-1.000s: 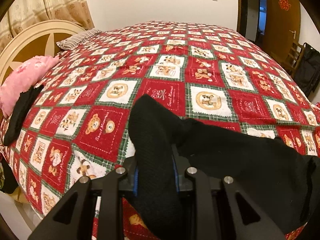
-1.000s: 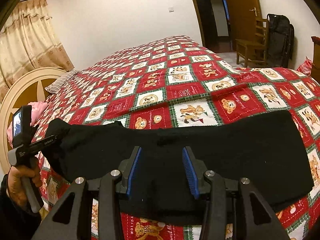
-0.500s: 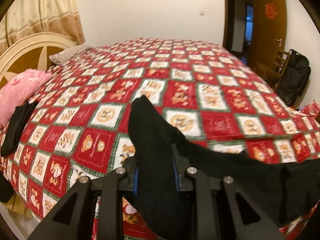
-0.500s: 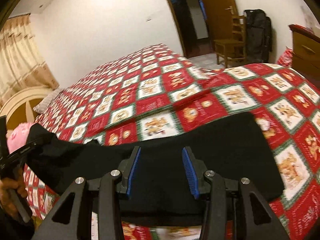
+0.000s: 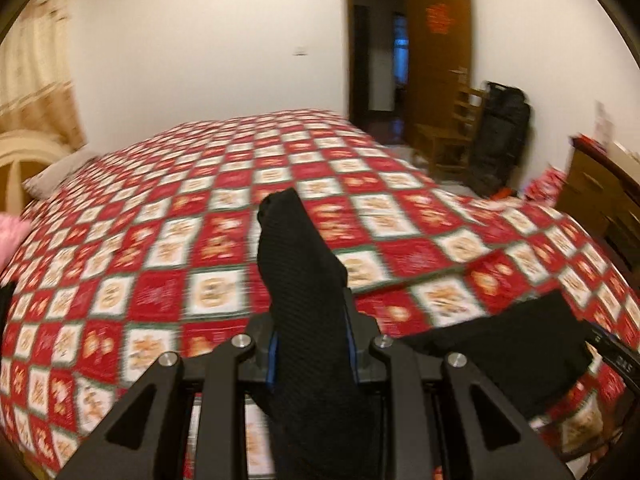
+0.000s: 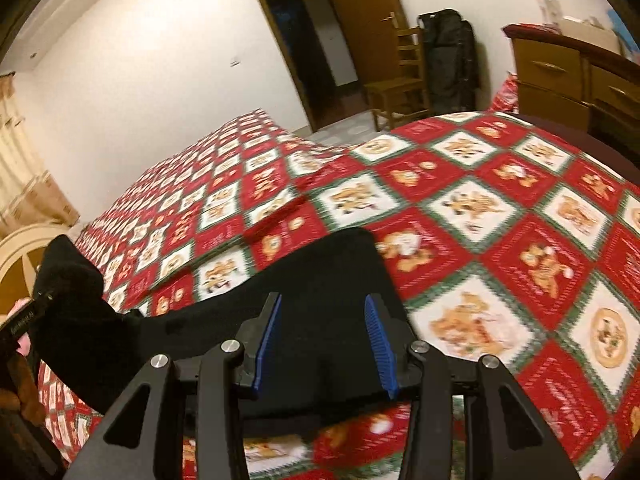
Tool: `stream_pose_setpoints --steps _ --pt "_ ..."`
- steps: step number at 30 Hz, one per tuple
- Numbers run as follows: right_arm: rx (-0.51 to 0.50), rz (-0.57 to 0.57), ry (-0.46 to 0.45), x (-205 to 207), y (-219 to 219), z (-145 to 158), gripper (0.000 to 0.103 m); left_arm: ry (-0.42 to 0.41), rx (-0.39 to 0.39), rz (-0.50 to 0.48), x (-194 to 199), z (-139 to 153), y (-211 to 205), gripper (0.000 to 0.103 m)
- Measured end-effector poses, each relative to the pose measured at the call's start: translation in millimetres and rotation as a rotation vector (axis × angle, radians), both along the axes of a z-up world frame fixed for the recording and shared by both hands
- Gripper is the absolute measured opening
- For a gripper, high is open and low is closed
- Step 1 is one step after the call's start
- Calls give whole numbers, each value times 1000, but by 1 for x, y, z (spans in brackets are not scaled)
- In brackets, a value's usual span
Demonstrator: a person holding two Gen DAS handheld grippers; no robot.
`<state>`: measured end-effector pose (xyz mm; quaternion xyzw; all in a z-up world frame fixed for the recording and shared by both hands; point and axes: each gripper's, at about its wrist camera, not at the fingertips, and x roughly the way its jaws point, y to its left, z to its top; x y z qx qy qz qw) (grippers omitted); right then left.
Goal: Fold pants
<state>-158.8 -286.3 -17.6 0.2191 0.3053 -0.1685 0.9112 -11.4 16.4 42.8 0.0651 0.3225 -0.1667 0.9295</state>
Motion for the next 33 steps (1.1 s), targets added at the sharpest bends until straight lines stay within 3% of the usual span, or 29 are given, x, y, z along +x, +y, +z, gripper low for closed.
stream_pose_setpoints --steps 12,18,23,25,27,30,31,33 --pt "-12 -88 -38 -28 -33 13 44 -27 88 -376 -57 -33 -145 25" --pt "-19 -94 -31 -29 -36 12 44 -43 155 -434 -74 -57 -180 25" --pt "7 -90 -37 -29 -39 9 44 -51 158 -457 -77 -70 -189 27" --pt "25 -85 -48 -30 -41 10 44 -26 168 -490 -78 -75 -190 37" --pt "48 -76 -65 -32 -43 12 44 -9 165 -515 -81 -75 -189 54" --pt "68 -52 -104 -37 -44 19 44 1 173 -579 -88 -63 -177 77" --pt "76 -42 -119 -38 -43 21 45 -16 172 -585 -89 -54 -165 79" --pt "105 -6 -153 -38 -38 26 64 -37 155 -570 -87 -42 -145 93"
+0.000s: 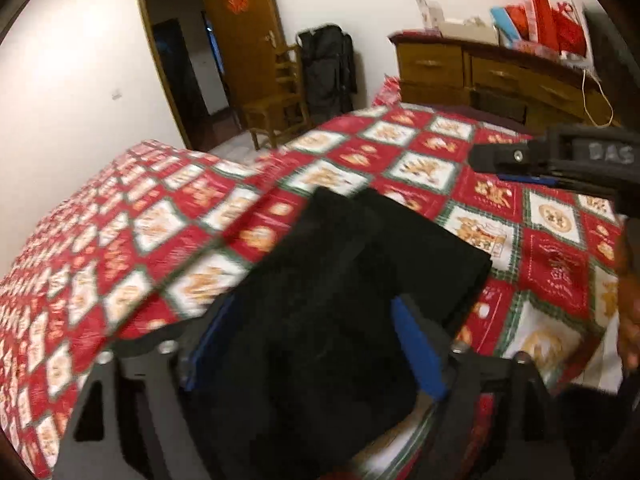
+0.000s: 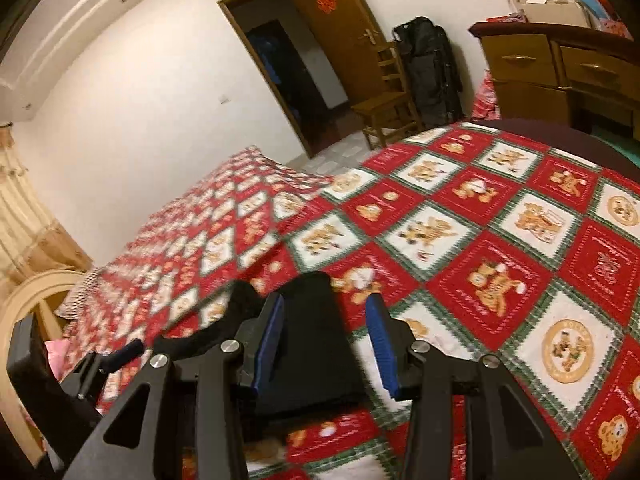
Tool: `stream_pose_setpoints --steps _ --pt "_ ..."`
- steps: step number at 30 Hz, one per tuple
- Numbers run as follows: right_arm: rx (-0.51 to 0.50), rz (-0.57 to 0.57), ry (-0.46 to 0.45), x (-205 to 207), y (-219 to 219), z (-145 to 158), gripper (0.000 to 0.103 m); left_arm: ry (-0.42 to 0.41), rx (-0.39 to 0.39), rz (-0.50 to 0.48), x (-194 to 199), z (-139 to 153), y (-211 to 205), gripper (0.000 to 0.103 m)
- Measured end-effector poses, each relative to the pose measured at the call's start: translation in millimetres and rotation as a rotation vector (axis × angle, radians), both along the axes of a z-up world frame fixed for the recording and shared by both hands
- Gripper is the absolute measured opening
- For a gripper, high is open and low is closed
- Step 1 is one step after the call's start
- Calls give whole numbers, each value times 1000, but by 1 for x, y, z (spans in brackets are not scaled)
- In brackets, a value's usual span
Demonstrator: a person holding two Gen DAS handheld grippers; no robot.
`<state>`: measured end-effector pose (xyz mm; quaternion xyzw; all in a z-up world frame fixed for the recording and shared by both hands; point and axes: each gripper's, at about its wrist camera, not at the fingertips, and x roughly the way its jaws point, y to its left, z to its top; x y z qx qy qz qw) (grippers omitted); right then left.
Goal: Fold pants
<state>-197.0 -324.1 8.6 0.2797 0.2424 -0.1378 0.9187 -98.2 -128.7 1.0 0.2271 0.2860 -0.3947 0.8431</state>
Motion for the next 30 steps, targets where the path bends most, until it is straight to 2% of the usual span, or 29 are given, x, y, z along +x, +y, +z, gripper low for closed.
stream_pose_setpoints --steps 2,4,7,10,14,15,17,19,20,21,23,25,30 --pt "50 54 -28 6 8 0 71 -4 -54 43 8 17 34 99" --pt "81 101 -14 19 18 -3 71 1 -91 113 22 24 61 100" --pt "60 152 69 46 39 -10 71 18 -98 310 57 19 94 102" --pt "31 188 144 68 60 -22 71 94 -67 490 90 4 118 101" --pt "-78 213 311 95 88 -46 71 159 -77 598 105 -11 142 101" --pt "-95 216 353 99 92 -52 71 169 -78 611 106 -14 145 101" --pt "-159 225 354 96 99 -51 70 192 -76 631 108 -20 150 101" --pt "-193 246 349 89 99 -50 50 197 -71 640 109 -23 153 101" --pt "-228 248 362 87 99 -50 34 196 -69 641 110 -23 154 101" --pt "-238 253 366 85 98 -49 27 195 -66 642 110 -25 155 101" --pt "-212 271 358 84 89 -48 24 198 -68 646 114 -25 157 101" --pt "-235 302 334 87 90 -42 22 208 -77 645 117 -25 156 101" --pt "-359 387 162 78 103 -1 21 200 -73 642 119 -21 142 101"
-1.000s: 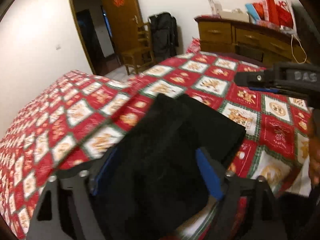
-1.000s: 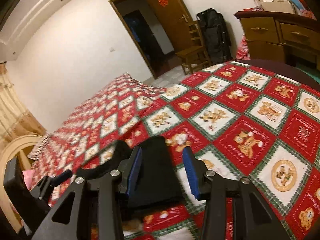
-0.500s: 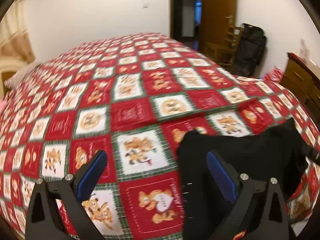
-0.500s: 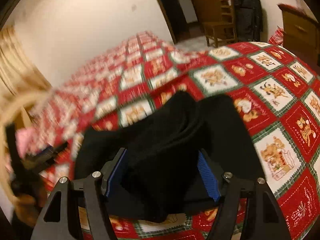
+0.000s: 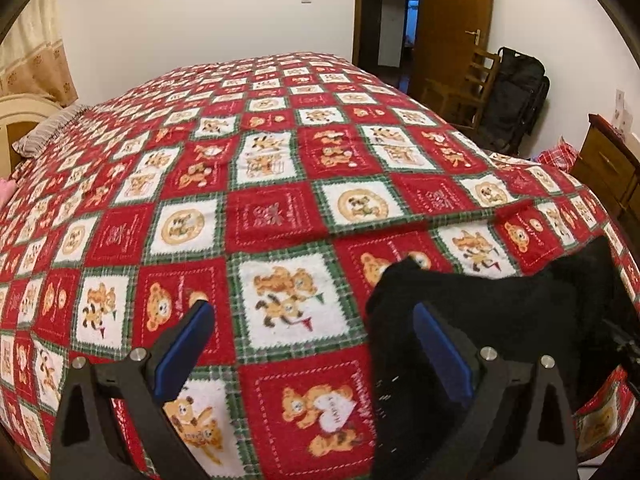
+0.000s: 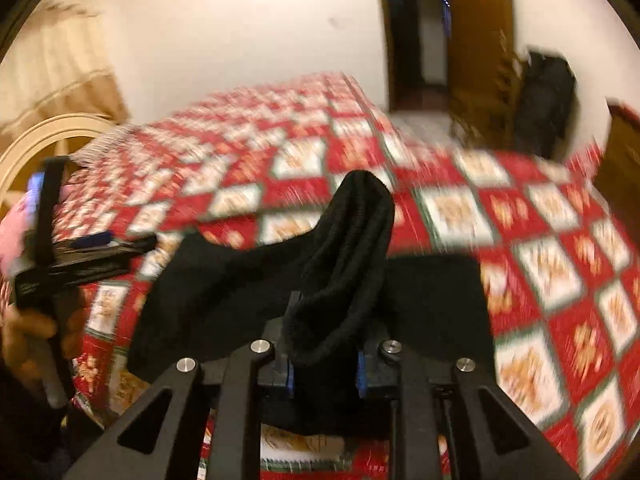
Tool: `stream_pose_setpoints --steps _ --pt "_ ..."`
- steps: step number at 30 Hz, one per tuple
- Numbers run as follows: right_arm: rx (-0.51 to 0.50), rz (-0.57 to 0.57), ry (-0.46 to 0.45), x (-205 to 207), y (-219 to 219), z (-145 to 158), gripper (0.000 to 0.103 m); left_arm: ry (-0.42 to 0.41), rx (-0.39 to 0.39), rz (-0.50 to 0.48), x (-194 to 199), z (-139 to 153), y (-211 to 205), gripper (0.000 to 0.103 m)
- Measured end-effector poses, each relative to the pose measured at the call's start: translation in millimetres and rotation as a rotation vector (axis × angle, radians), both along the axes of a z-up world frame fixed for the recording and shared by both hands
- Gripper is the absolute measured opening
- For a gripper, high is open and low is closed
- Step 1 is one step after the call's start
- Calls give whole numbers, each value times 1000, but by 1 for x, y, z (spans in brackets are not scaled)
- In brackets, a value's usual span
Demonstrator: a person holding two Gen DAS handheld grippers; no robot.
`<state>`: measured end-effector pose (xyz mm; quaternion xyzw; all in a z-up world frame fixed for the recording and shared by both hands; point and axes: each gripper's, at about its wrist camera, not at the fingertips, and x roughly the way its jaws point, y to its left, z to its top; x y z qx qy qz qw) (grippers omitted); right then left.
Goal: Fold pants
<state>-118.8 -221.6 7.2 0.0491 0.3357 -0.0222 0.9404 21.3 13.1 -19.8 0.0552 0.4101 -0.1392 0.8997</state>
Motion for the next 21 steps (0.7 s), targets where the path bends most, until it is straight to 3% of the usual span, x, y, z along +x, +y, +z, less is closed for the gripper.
stream_pose_setpoints --steps 2,4,6,7,9,10,13,15,19,21 --pt "-16 12 -35 -7 -11 5 21 -15 0 7 1 5 -4 101" --pt "-3 18 10 -6 -28 -9 21 -29 -4 13 2 10 -10 101" --pt "72 -49 97 -8 -55 -37 23 -33 3 15 3 10 -17 101" --pt "130 -76 98 -13 -66 -42 24 -33 16 13 3 7 -24 101" --pt "231 -136 79 -31 -87 -45 44 -29 63 20 4 -3 -37 96" --pt "230 -161 79 -39 -93 -44 48 -26 84 24 4 -8 -41 95" --pt "157 -253 88 -60 -105 -35 49 -16 162 13 4 -28 -54 95" --pt "82 -289 42 -70 -106 -21 49 -18 183 7 4 -34 -56 95" --pt "20 -202 -69 -55 -85 10 49 -10 168 27 9 -28 -49 96" --pt "-21 -111 -77 -31 -64 15 48 -26 160 51 7 -20 -48 95"
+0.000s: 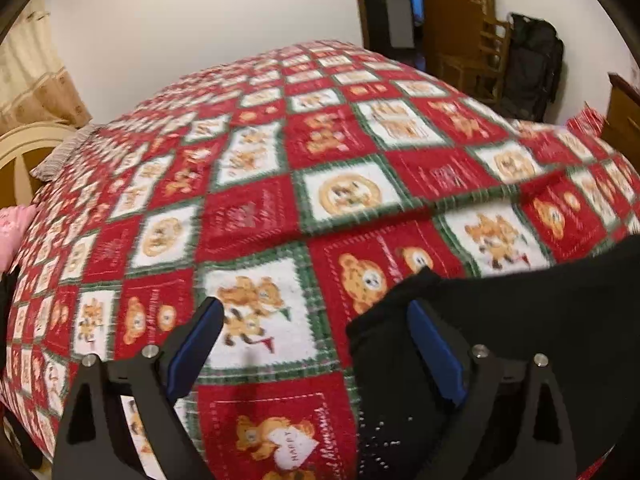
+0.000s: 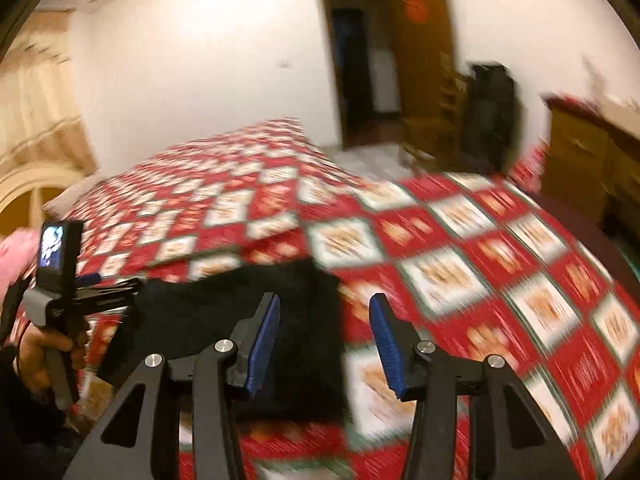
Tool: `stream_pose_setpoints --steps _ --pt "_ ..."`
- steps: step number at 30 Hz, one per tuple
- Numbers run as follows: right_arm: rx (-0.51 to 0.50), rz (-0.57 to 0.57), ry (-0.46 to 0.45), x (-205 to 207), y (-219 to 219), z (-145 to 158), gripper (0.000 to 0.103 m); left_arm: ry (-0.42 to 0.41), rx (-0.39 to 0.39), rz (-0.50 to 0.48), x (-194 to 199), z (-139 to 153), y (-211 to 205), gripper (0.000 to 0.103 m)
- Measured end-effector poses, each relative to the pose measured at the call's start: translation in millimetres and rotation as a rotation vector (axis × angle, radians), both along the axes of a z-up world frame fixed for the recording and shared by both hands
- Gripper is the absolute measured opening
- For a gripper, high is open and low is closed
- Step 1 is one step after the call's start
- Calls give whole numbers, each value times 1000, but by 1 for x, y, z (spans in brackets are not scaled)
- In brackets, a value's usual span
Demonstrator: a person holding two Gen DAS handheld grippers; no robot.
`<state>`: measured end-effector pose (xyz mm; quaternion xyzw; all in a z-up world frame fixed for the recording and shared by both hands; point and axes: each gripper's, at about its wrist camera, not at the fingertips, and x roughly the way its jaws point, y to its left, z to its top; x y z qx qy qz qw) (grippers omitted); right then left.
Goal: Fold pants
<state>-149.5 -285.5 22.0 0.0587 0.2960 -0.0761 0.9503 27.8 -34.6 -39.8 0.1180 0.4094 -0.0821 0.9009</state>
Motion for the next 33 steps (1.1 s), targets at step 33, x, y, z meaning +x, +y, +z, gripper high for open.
stream_pose_setpoints --steps 33 --pt "-196 -19 179 6 37 -63 25 -8 38 -47 -7 -12 -39 95"
